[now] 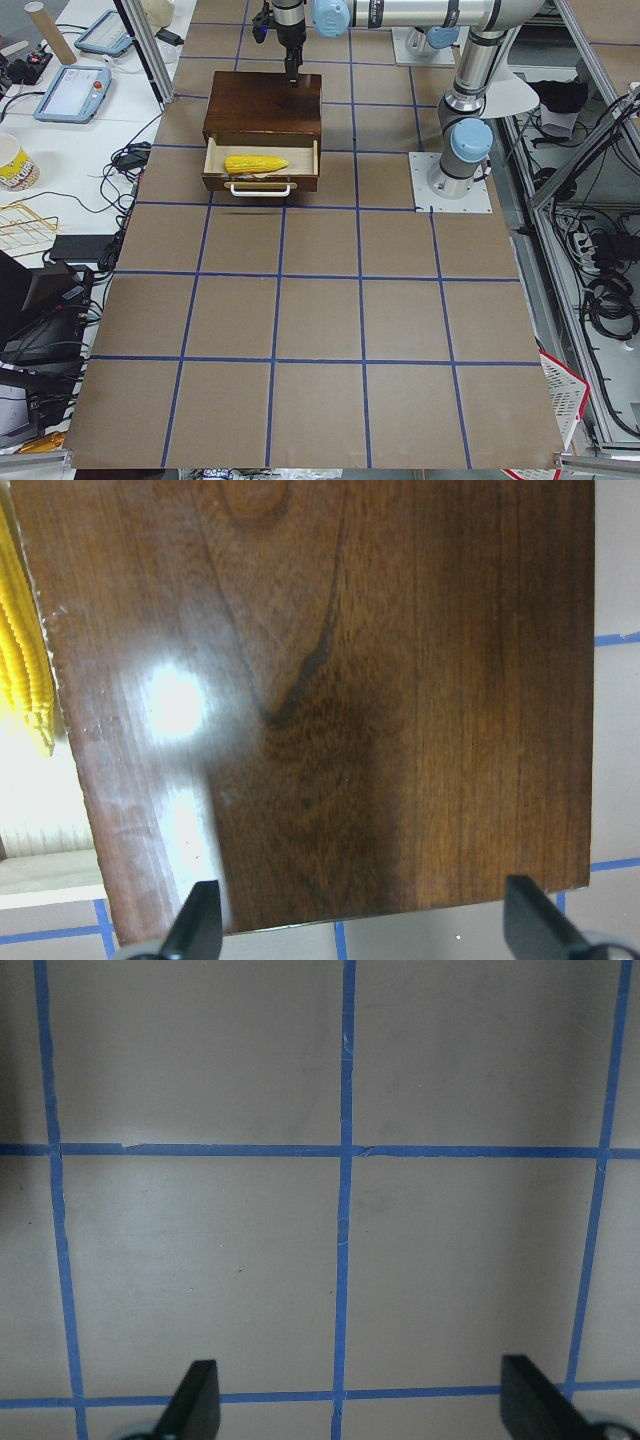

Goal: Open drawer and put corn inside

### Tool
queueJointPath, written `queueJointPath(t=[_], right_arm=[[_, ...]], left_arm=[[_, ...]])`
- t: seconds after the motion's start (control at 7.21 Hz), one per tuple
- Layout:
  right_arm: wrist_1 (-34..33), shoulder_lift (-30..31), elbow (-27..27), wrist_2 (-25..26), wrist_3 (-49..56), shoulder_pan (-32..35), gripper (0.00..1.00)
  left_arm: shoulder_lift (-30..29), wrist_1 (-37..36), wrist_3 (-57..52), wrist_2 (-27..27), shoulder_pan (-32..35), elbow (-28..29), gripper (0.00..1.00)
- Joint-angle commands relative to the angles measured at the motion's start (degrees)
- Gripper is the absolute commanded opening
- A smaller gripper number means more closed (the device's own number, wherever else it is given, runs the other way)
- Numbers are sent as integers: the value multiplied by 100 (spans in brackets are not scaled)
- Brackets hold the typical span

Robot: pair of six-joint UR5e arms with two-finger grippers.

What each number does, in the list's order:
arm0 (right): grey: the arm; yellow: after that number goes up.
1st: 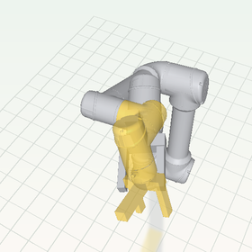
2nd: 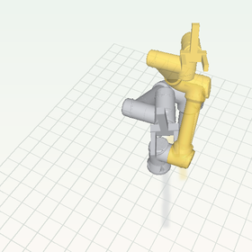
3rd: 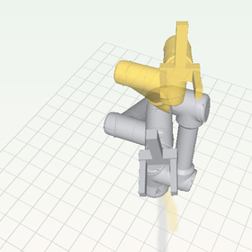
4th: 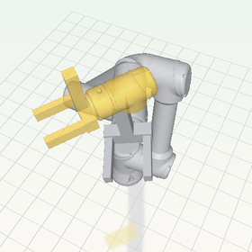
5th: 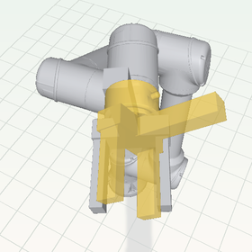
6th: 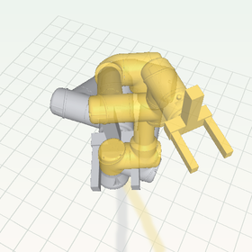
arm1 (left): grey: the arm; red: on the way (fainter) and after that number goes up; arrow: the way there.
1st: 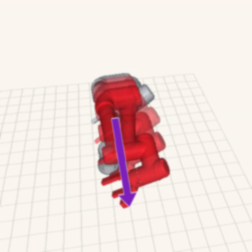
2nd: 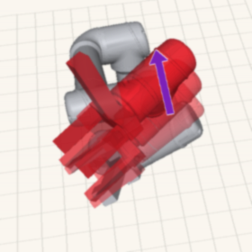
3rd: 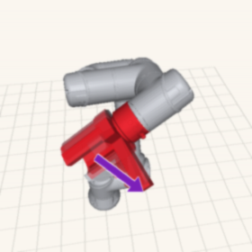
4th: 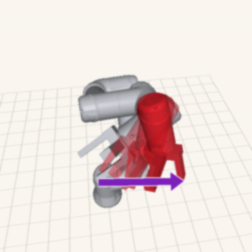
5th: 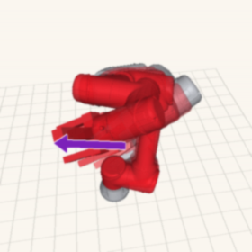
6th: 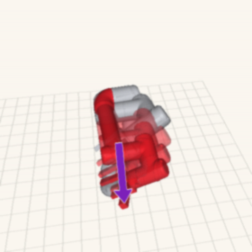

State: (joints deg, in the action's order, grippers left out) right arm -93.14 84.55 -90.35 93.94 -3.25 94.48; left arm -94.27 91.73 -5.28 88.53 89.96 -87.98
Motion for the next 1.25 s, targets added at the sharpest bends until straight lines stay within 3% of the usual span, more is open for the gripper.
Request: queueJointPath(t=[0.0, 1.11], right_arm=[[-3, 0, 0, 2, 0, 0, 100], [-3, 0, 0, 2, 0, 0, 100]], left_arm=[[180, -23, -8, 24, 4, -236, 100], [207, -235, -8, 24, -14, -324, 100]])
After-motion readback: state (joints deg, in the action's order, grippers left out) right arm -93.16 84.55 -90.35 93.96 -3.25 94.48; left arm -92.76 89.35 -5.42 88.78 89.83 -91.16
